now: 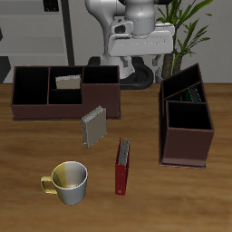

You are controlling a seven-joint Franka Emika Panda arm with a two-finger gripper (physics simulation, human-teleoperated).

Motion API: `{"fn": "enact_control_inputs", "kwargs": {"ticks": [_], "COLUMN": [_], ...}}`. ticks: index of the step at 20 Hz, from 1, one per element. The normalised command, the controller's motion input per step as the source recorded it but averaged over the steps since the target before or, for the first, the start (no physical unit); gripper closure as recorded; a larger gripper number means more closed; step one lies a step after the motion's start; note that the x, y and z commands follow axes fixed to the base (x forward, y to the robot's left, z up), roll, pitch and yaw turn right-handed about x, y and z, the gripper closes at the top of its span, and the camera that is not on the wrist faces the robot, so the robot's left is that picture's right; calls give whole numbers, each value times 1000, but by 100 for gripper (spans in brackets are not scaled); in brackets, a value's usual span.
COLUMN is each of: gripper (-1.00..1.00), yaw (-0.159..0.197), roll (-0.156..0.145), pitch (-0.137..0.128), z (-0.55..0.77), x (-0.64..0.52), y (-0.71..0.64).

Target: Place the right yellow book into the back desk caddy's back compartment and place the green book into the left desk caddy's back compartment and place the left yellow book into the left desk caddy's left compartment

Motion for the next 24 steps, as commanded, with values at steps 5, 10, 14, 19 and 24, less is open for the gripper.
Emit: {"fn": "enact_control_inputs", "kwargs": {"ticks": [5, 10, 14, 19, 24], "gripper": [-100, -100, -100, -100, -100], "yaw": [113, 6, -66, -88, -83], "roll": [131, 90, -88, -185, -227], "pitch": [-2, -22, -22, -44, 7], "z": [-219, -125, -96, -92, -110], "x": [-93, -79, 15, -55, -38], "y": [-514, -678, -621, -740, -590]}}
